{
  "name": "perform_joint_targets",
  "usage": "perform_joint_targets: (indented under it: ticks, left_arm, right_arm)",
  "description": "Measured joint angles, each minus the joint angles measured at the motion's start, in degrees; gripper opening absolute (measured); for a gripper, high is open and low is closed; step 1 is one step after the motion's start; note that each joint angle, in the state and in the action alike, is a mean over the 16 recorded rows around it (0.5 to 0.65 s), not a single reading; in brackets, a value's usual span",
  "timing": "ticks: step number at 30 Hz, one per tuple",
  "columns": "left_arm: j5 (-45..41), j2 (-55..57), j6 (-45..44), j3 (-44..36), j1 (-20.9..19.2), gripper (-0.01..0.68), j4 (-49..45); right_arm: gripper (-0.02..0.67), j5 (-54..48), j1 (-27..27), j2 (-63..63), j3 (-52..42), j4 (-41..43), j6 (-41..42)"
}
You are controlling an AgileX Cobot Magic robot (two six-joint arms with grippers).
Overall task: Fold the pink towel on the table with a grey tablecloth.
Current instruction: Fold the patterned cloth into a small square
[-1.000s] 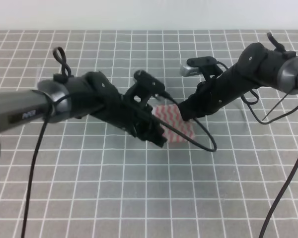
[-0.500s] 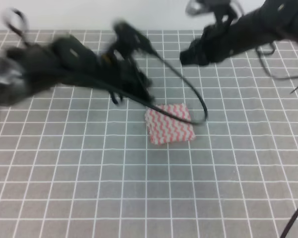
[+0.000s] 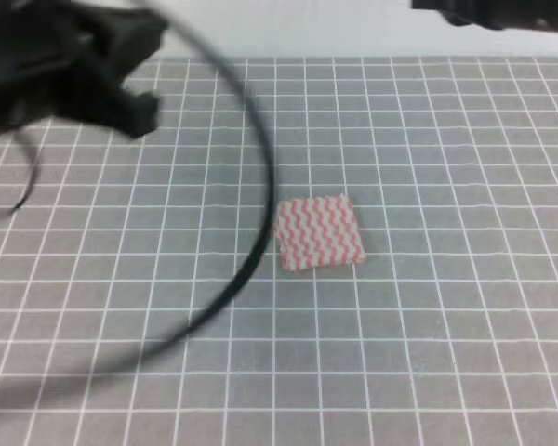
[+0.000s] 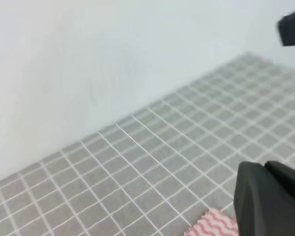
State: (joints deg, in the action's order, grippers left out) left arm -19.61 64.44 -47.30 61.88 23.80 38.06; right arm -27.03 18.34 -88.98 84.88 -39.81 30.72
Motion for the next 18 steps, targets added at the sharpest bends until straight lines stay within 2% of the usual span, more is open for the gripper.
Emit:
perform_joint_targets:
  ticks: [11,18]
  left_arm:
    - [3.0,-26.3,8.9,-22.3,0.0,-0.002,-0.1]
    - [-0.5,-37.2,12.0,-30.7,0.0,-0.002,-1.1]
  right_arm:
    - [-0.017,15.1,0.0,19.0,-23.4,-4.2,1.0]
    - [-0.017,18.5,0.0,30.8,-35.9,-5.7,1.0]
